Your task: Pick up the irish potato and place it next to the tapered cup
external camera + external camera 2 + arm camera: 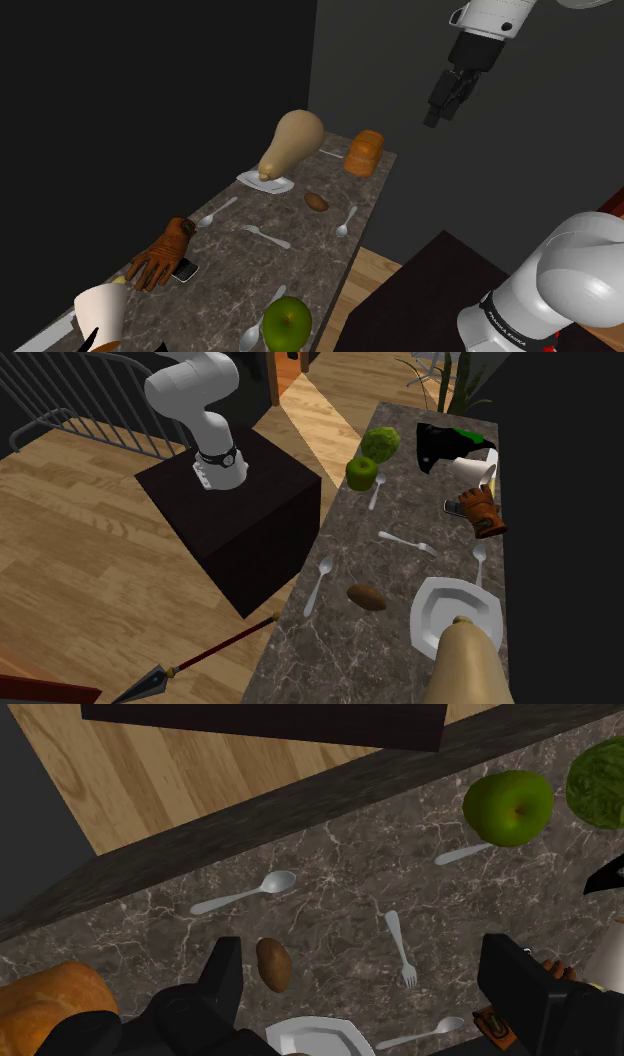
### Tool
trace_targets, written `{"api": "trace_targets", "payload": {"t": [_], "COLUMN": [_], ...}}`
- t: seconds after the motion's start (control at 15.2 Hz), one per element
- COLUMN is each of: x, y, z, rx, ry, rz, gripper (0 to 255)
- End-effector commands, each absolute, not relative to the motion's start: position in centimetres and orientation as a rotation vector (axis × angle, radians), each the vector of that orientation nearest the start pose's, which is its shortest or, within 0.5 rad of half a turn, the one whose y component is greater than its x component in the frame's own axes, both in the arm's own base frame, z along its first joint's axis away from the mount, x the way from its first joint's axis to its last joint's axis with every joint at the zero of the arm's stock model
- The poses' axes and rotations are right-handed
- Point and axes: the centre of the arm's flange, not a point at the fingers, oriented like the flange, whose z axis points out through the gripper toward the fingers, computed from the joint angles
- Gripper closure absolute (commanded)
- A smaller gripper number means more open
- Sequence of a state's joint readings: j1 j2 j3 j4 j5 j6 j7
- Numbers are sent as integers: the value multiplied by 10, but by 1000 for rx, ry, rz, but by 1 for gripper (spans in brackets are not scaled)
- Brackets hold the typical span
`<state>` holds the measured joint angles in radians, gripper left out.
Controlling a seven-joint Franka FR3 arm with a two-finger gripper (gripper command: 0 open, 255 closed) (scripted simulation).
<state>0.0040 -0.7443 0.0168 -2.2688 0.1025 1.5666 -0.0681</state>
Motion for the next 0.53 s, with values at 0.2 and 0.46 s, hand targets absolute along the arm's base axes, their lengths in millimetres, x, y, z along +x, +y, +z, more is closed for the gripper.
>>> {"api": "trace_targets", "payload": {"t": [0.2, 0.46], "x": [340, 368], "y": [24, 29], "z": [586, 542], "rx": [-3061, -3079], "ry": [-139, -146], "rz": [-75, -84], "gripper": [0, 0]}}
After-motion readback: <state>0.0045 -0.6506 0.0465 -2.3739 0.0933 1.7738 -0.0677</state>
